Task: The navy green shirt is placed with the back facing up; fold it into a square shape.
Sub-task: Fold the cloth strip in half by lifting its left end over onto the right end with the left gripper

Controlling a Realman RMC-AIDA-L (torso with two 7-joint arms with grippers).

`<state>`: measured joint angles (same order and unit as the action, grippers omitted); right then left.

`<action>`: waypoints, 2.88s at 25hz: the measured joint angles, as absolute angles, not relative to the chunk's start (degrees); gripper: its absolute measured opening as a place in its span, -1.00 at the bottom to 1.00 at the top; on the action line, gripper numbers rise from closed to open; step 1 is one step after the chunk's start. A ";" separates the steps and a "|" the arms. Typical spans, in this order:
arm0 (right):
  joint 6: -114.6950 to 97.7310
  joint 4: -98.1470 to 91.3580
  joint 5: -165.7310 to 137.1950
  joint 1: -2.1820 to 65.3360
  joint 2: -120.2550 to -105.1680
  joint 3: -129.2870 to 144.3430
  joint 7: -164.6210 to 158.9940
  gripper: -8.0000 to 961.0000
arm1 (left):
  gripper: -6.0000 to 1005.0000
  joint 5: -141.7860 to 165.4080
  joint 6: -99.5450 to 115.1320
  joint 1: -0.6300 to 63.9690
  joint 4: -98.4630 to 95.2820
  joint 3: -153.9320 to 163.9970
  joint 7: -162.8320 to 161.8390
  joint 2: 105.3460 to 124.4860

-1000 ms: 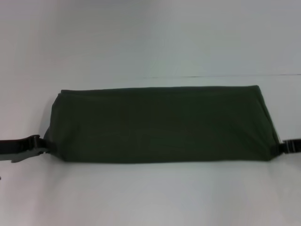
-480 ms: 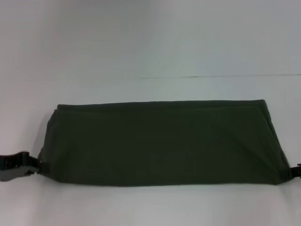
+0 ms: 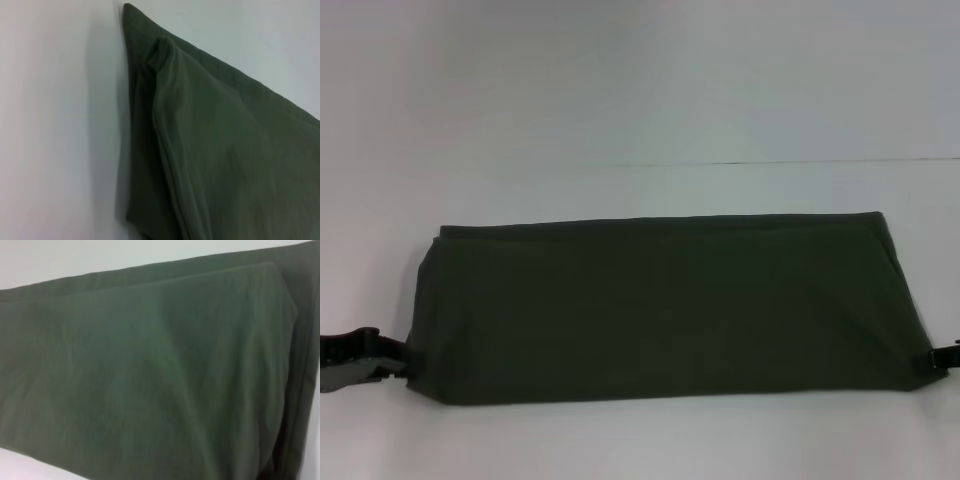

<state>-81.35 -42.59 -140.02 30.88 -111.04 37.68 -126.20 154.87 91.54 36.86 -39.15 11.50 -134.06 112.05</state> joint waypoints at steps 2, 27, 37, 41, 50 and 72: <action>-81.75 -42.59 -140.01 31.03 -110.95 37.27 -126.15 -0.57 | -0.79 154.87 91.66 36.86 -39.18 11.50 -134.00 112.05; -89.99 -46.39 -117.26 29.11 -110.80 29.14 -105.62 0.84 | 0.77 147.94 89.34 38.57 -39.47 7.73 -137.38 110.80; -102.79 -38.57 -116.13 26.47 -111.24 30.39 -69.55 0.84 | 0.78 148.52 93.16 37.78 -39.60 7.77 -142.42 110.76; -106.49 -37.32 -116.44 25.81 -111.09 32.04 -61.49 0.84 | 0.78 150.21 93.92 37.02 -40.48 7.74 -145.67 110.66; -107.34 -36.88 -119.39 25.71 -111.31 32.58 -56.06 0.83 | 0.78 152.85 93.55 34.61 -40.33 5.95 -151.64 111.00; -108.55 -36.38 -120.41 25.67 -110.82 32.61 -54.30 0.83 | 0.78 154.26 86.06 33.86 -33.04 7.16 -153.18 111.87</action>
<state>-108.55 -36.38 -120.41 25.67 -110.82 32.61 -54.30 154.26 86.06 33.86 -33.04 7.16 -153.18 111.87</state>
